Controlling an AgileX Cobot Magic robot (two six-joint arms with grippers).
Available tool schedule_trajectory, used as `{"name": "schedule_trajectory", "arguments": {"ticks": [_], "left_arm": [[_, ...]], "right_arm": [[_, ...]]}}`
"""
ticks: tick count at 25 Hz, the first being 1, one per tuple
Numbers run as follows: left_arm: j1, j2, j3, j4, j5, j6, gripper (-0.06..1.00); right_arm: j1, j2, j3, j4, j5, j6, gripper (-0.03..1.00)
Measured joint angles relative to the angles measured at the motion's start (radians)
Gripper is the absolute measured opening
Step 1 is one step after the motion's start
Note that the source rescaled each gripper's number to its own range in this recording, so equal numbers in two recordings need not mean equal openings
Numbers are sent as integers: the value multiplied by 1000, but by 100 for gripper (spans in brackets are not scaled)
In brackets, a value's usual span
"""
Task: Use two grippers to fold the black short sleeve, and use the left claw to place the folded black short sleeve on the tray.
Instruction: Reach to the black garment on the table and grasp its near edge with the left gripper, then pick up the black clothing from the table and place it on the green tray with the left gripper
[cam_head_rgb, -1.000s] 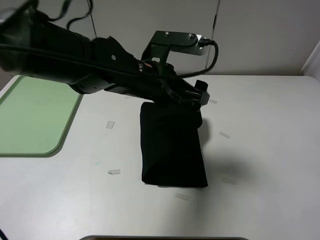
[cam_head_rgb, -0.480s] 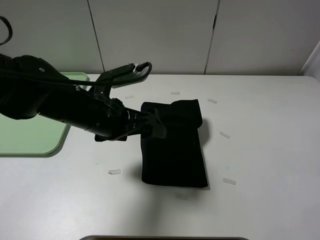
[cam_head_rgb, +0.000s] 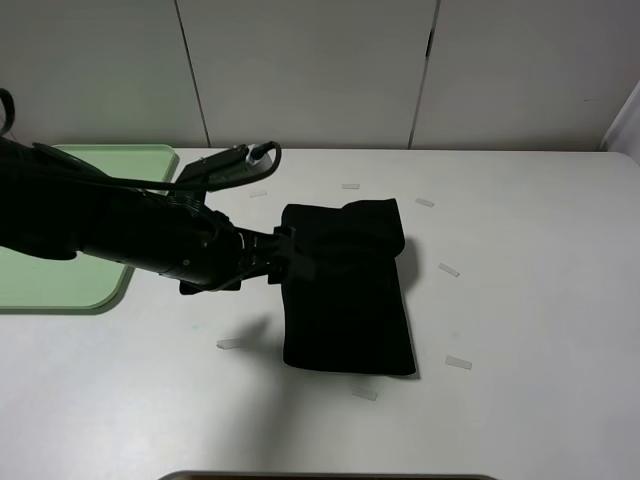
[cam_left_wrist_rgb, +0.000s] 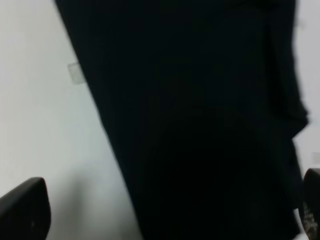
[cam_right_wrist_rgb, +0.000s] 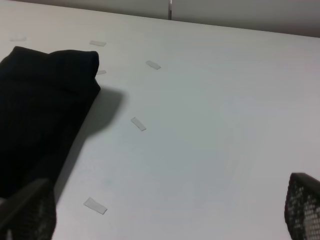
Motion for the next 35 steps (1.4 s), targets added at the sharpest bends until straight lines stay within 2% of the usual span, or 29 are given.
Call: {"name": "schedule_trajectory", "arguments": {"ticks": [3, 5, 10, 12, 16, 19, 20, 22, 23, 24, 25, 27, 29, 31, 33, 35], "left_arm": [[19, 81, -2, -75, 19, 52, 100], [27, 106, -10, -89, 33, 60, 100], [49, 230, -102, -155, 90, 112, 100], [49, 277, -146, -212, 121, 163, 100], [49, 342, -201, -241, 183, 211, 97], [49, 374, -221, -241, 189, 238, 84], [49, 374, -221, -241, 189, 238, 84], [49, 380, -224, -241, 189, 283, 68], [49, 381, -224, -241, 189, 317, 48], [49, 381, -224, -241, 188, 329, 37], [49, 381, -224, -241, 187, 333, 29], [49, 381, -224, -241, 183, 337, 27], [50, 373, -225, -214, 180, 332, 27], [59, 347, -225, -148, 174, 296, 27], [81, 301, -225, -10, 174, 216, 27], [108, 255, -227, 170, 176, 96, 27]], "right_arm": [[0, 0, 0, 0, 0, 0, 100], [0, 0, 0, 0, 0, 0, 100], [0, 0, 0, 0, 0, 0, 100], [0, 0, 0, 0, 0, 0, 100], [0, 0, 0, 0, 0, 0, 100], [0, 0, 0, 0, 0, 0, 100], [0, 0, 0, 0, 0, 0, 100], [0, 0, 0, 0, 0, 0, 100], [0, 0, 0, 0, 0, 0, 100], [0, 0, 0, 0, 0, 0, 100], [0, 0, 0, 0, 0, 0, 100], [0, 0, 0, 0, 0, 0, 100], [0, 0, 0, 0, 0, 0, 100], [0, 0, 0, 0, 0, 0, 100], [0, 0, 0, 0, 0, 0, 100], [0, 0, 0, 0, 0, 0, 100]]}}
